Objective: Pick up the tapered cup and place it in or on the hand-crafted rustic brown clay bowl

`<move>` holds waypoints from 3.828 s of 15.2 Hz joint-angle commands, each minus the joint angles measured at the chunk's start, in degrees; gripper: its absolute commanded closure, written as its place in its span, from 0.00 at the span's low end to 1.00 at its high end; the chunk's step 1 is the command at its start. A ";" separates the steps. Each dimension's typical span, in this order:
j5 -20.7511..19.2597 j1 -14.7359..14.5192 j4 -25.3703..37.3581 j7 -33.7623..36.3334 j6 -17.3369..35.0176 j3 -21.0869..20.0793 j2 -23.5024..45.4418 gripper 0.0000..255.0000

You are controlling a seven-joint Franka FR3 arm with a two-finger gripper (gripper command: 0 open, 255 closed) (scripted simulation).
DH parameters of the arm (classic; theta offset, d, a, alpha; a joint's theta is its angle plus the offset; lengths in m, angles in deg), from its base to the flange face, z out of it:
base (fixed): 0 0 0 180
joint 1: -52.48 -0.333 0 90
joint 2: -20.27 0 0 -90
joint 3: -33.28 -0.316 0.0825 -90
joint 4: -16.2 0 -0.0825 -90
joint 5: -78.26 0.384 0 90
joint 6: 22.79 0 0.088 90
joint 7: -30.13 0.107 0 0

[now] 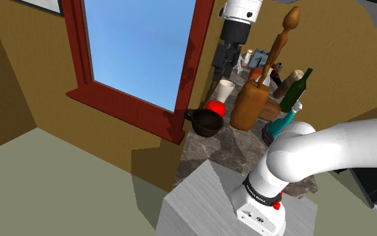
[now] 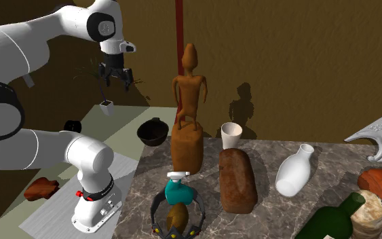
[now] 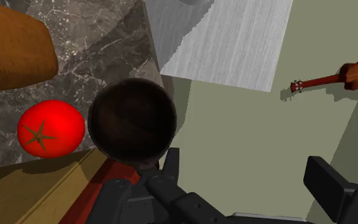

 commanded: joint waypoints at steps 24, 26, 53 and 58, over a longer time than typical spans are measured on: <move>-10.59 6.50 5.25 -32.28 20.58 27.30 23.39 0.00; -9.65 6.63 7.48 -35.43 22.04 29.57 27.08 0.00; 19.15 25.36 52.38 -67.28 21.07 35.45 79.91 0.00; 19.49 25.06 50.92 -67.58 22.78 35.24 80.26 0.00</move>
